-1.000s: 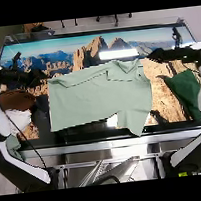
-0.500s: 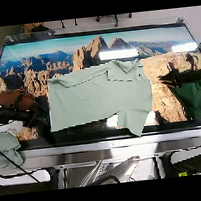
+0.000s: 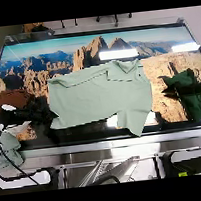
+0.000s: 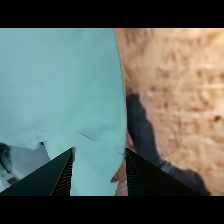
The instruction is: Fold the shirts.
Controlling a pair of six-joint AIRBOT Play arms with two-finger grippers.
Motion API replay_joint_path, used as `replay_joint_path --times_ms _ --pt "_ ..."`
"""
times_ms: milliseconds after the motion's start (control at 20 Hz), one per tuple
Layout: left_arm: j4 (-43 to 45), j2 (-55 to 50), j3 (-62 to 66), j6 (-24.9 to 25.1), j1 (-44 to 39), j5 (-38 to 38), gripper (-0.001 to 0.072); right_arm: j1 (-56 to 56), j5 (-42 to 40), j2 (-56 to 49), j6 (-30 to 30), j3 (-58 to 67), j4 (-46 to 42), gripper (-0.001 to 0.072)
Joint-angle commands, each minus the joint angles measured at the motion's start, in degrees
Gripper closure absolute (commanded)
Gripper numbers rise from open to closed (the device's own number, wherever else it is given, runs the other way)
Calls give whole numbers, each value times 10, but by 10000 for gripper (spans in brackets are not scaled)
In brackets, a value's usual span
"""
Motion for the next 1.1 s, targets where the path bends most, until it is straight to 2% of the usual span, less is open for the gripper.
replay_joint_path --times_ms 0,300,550,600,650,700,750,850,1050 --pt "-14 1 24 6 -18 5 692 0 -18 4 -3 -49 -12 347" --pt "-14 1 31 8 3 -5 692 54 -92 -1 -14 -93 -11 348" --pt "-15 1 31 8 40 -17 692 125 -115 -19 -12 -92 2 353" --pt "-16 1 31 8 47 -18 692 138 -115 -19 -13 -92 14 391" --pt "-21 1 31 9 54 -22 692 150 -110 -18 -23 -92 38 547" --pt "-38 2 32 16 59 -33 692 161 -98 -12 -39 -92 73 665" --pt "-70 9 32 34 64 -50 693 166 -81 -2 -54 -86 114 692" --pt "-175 50 42 66 78 -85 694 168 -44 41 -72 -52 195 692" --pt "-407 183 177 66 130 -181 694 141 -36 198 -90 122 361 692"
